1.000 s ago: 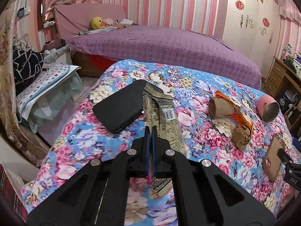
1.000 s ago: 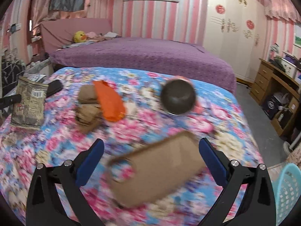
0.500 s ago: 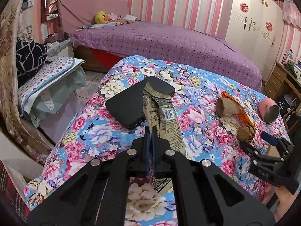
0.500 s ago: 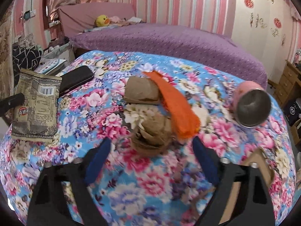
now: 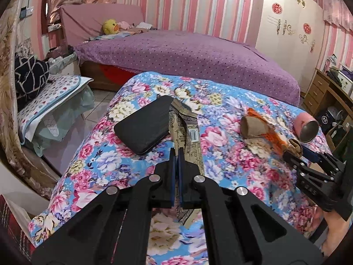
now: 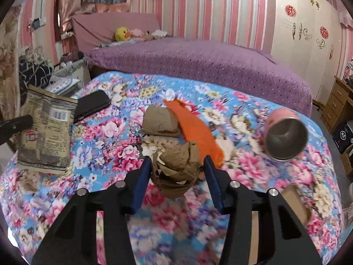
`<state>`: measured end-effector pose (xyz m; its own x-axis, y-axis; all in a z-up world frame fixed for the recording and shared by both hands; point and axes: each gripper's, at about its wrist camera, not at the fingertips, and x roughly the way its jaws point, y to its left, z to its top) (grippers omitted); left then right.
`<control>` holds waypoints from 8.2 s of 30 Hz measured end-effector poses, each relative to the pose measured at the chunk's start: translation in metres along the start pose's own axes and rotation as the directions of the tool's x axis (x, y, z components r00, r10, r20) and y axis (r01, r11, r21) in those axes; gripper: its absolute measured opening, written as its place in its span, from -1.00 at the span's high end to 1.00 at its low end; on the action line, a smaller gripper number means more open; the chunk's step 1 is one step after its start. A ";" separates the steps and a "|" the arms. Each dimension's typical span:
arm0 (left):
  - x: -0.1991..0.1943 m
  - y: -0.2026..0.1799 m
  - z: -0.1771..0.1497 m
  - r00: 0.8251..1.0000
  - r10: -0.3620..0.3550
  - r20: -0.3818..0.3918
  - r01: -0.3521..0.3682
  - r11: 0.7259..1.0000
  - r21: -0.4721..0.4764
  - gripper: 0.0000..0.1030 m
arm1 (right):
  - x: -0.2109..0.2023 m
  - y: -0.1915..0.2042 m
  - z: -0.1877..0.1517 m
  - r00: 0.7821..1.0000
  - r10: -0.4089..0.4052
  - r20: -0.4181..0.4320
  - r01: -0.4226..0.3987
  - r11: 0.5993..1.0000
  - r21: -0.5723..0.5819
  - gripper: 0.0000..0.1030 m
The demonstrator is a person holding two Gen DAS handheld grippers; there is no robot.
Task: Collect trash
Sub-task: 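Carry the wrapper and brown paper over the light-blue basket with both grippers, then open the left gripper to drop the snack wrapper into the basket, then open the right gripper to drop the brown paper into the basket, then move both grippers back over the bed toward the orange strip and tube, then close the right gripper on the orange peel strip, then grasp the brown cardboard tube with the left gripper while the right gripper lifts the orange strip, then carry the tube and orange strip over the basket with both grippers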
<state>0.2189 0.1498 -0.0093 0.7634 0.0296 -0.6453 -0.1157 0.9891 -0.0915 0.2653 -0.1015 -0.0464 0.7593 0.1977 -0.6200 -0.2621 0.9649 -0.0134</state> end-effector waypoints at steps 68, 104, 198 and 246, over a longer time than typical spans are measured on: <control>-0.113 -0.410 -0.109 0.873 -0.488 0.016 0.453 0.821 0.346 0.99 | -0.257 -0.354 -0.154 0.840 -0.533 0.097 0.466 0.803 0.372 0.06; -0.091 -0.474 -0.147 0.912 -0.407 0.060 0.341 0.830 0.441 -0.87 | -0.282 -0.410 -0.202 0.827 -0.560 0.056 0.481 0.755 0.445 0.05; 0.067 -0.071 0.023 0.994 0.112 0.008 -0.112 0.988 0.102 -0.89 | 0.037 -0.050 0.025 0.990 -0.133 -0.044 0.131 0.990 -0.059 -0.88; 0.158 -0.149 0.035 0.988 -0.096 -0.122 0.100 0.995 0.027 -0.04 | -0.002 -0.153 0.033 0.987 -0.135 0.091 0.121 0.983 0.141 0.81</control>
<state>0.3794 0.0125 -0.0713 0.6879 -0.0836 -0.7210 -0.0215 0.9906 -0.1353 0.3235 -0.2435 -0.0169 0.8385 0.0808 -0.5388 -0.0816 0.9964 0.0225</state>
